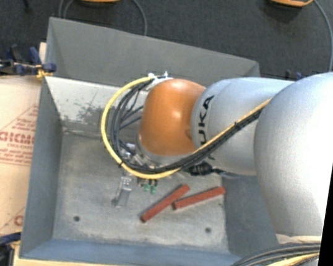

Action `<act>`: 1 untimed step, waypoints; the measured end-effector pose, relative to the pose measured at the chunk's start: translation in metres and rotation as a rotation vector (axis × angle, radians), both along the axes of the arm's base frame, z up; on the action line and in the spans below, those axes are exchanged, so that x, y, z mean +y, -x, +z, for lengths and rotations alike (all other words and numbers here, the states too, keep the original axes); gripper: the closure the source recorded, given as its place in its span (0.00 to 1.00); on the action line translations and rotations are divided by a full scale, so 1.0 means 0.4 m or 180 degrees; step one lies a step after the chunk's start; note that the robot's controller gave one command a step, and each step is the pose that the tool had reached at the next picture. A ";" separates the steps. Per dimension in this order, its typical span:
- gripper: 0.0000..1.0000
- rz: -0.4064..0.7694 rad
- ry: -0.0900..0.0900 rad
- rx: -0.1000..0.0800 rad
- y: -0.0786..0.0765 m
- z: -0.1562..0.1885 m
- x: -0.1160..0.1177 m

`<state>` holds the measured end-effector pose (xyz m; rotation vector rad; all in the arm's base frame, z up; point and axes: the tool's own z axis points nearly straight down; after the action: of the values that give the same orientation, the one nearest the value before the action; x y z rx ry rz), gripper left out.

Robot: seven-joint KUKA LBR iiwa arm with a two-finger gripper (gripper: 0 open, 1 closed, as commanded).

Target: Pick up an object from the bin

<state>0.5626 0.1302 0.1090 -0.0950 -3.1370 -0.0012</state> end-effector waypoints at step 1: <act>0.00 -0.0004 0.0001 -0.0023 -0.029 0.027 -0.079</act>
Offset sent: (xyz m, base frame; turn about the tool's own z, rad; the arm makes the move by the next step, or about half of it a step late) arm -0.0477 -0.0613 -0.0315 -0.2583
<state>0.5742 0.0984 0.1198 -0.0974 -3.1443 -0.0008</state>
